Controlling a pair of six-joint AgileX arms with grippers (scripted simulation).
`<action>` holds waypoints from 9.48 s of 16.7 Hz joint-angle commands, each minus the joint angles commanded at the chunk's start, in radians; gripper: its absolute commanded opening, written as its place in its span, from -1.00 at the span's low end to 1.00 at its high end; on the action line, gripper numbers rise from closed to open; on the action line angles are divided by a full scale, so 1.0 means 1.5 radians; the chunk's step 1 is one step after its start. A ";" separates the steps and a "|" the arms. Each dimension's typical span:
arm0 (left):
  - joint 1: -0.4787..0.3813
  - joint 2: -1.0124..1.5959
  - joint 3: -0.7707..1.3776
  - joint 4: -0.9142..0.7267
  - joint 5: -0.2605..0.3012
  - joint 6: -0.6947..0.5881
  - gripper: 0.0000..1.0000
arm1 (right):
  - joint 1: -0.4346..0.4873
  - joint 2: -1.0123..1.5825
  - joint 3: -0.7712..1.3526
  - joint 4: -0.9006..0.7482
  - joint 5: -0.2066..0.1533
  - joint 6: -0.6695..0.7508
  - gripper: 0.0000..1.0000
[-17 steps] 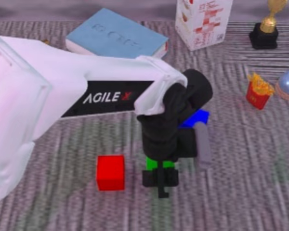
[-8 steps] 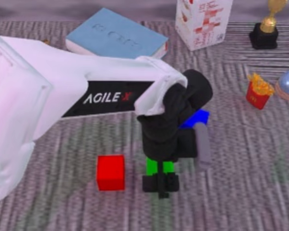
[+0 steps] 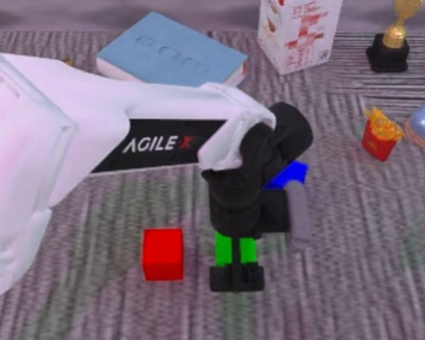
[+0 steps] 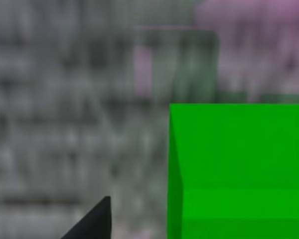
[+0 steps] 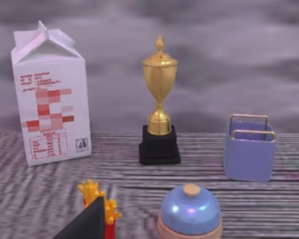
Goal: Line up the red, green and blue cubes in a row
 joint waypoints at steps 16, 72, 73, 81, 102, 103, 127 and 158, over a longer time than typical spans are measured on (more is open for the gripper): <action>0.015 -0.058 0.102 -0.157 -0.001 -0.002 1.00 | 0.003 0.006 0.007 -0.005 0.000 -0.002 1.00; 0.569 -1.427 -0.995 0.604 -0.013 -0.505 1.00 | 0.352 1.592 1.221 -0.677 0.003 -0.398 -0.21; 0.569 -1.427 -0.995 0.604 -0.013 -0.505 1.00 | 0.352 1.592 1.221 -0.677 0.003 -0.398 -0.36; 0.569 -1.427 -0.995 0.604 -0.013 -0.505 1.00 | 0.352 1.592 1.221 -0.677 0.003 -0.398 -1.00; 0.569 -1.427 -0.995 0.604 -0.013 -0.505 1.00 | 0.361 1.528 1.310 -0.824 0.003 -0.413 -1.00; 0.569 -1.427 -0.995 0.604 -0.013 -0.505 1.00 | 0.367 1.509 1.288 -0.817 0.002 -0.425 -1.00; 0.569 -1.427 -0.995 0.604 -0.013 -0.505 1.00 | 0.453 1.315 0.841 -0.570 -0.002 -0.592 -1.00; 0.569 -1.427 -0.995 0.604 -0.013 -0.505 1.00 | 0.456 1.303 0.870 -0.611 -0.002 -0.596 1.00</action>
